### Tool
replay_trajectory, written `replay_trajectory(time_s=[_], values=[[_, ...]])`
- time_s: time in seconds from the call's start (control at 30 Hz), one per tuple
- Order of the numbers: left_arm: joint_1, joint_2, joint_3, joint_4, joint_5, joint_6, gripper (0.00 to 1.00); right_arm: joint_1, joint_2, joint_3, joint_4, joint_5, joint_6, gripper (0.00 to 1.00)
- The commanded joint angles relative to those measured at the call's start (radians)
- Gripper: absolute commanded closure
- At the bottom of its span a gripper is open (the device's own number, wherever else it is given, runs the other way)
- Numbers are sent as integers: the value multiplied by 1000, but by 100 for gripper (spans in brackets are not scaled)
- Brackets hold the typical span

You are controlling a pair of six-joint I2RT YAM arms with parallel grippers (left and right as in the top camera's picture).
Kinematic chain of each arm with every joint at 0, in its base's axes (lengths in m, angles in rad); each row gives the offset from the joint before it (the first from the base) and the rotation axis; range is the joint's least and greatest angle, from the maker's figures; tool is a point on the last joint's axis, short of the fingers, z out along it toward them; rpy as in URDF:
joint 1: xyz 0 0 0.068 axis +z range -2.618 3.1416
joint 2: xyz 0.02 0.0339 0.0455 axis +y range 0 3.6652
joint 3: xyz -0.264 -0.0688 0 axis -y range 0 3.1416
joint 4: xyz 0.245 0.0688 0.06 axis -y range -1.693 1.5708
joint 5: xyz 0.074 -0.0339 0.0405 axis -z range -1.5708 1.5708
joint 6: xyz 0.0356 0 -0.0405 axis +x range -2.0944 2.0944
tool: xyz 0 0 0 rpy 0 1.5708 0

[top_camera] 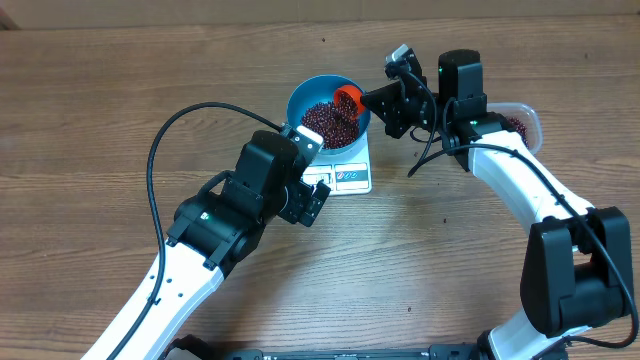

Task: Scoop item into bowl and weigh 150g on scale
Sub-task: 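Tilt the scoop with the right gripper to pour beans into bowl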

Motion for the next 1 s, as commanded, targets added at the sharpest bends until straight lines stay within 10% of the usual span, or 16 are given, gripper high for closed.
replay_trajectory(time_s=[0.0,0.97], values=[[4,-9,-3,4,12,-13,1,1,-25,-2,6,4,-61,96],[4,-9,-3,4,12,-13,0,1,-25,-2,3,-8,-378,96]])
